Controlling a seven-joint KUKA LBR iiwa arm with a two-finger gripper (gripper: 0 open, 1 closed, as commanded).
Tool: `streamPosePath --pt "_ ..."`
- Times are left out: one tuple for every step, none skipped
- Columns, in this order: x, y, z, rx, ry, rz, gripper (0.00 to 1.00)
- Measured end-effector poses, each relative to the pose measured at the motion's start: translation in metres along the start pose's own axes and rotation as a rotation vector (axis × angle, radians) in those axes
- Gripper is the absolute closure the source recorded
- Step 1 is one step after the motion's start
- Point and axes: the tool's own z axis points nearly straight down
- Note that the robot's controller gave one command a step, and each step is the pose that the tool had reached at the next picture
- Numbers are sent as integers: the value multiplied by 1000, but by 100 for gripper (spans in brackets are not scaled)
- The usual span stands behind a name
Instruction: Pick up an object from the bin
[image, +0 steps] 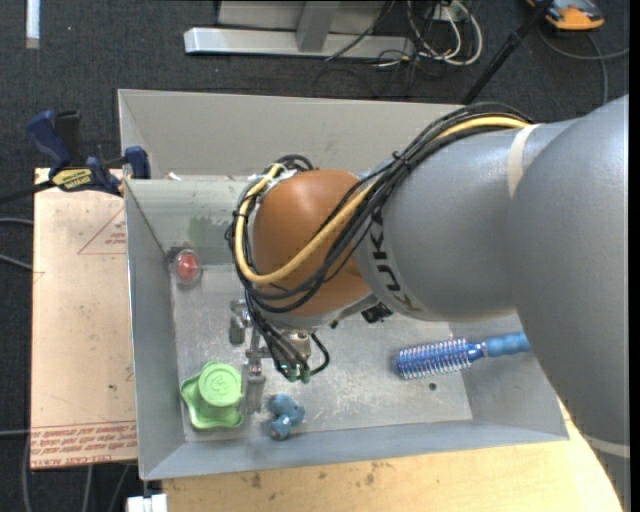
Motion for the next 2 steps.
streamPosePath --pt "15 -19 84 1 -1 204 0" --pt "16 28 94 -4 -9 204 0"
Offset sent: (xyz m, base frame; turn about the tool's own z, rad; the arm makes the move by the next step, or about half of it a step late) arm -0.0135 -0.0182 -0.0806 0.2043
